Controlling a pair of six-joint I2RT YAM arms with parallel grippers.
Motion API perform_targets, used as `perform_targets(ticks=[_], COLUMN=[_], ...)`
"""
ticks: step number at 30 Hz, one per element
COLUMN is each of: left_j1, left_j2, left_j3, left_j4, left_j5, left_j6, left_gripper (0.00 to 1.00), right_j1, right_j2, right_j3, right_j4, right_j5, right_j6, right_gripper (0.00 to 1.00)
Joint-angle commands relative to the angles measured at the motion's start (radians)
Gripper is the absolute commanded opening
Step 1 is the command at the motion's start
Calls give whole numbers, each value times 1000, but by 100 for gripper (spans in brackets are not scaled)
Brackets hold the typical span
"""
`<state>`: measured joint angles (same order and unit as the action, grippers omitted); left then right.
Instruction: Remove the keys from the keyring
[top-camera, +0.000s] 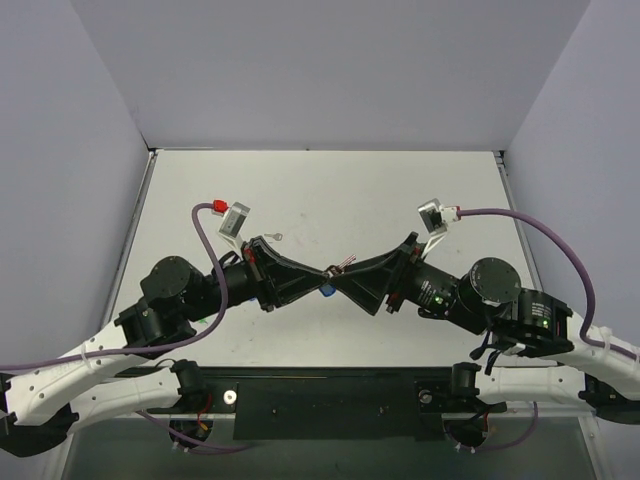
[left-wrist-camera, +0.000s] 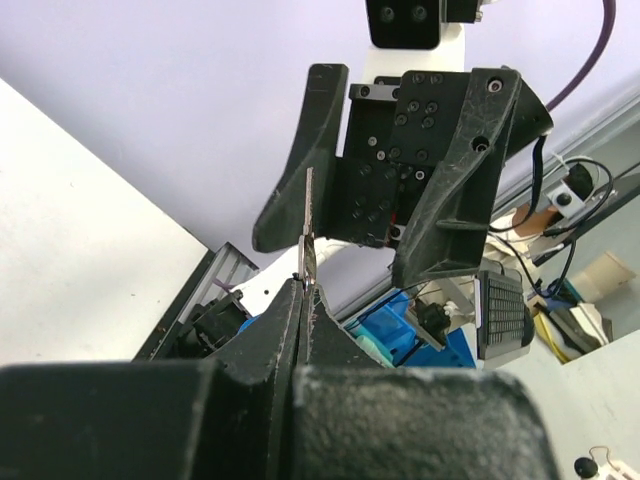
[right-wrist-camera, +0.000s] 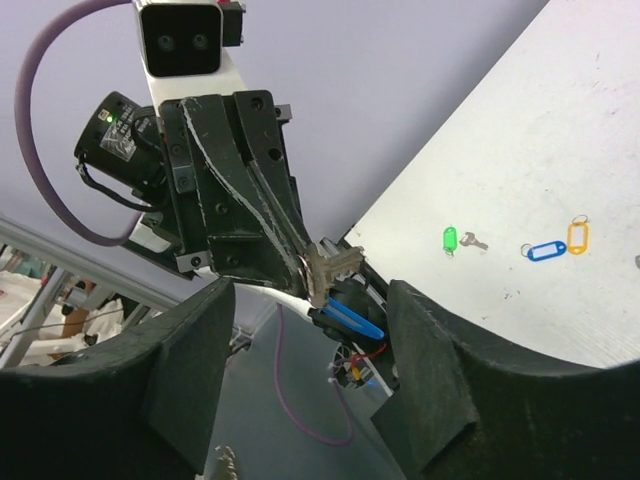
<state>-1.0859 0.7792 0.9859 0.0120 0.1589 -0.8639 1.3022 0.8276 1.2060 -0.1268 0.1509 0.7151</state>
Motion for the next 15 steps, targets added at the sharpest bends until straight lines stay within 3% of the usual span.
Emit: perform_targets(ticks=[1, 8, 15], left_j1=[-3, -3, -3], left_j2=[6, 8, 8], left_j3=[-12, -12, -16], left_j4=[126, 138, 158], left_j5=[-41, -32, -1], left_j6=[-50, -58, -64], left_gripper=[0, 0, 0], right_j1=[-3, -4, -3], right_j2=[13, 24, 44], right_j3=[6, -2, 3], right_j4=[95, 104, 105], right_j5=[10, 12, 12], right_j6=[15, 17, 11], right_gripper=[54, 29, 21])
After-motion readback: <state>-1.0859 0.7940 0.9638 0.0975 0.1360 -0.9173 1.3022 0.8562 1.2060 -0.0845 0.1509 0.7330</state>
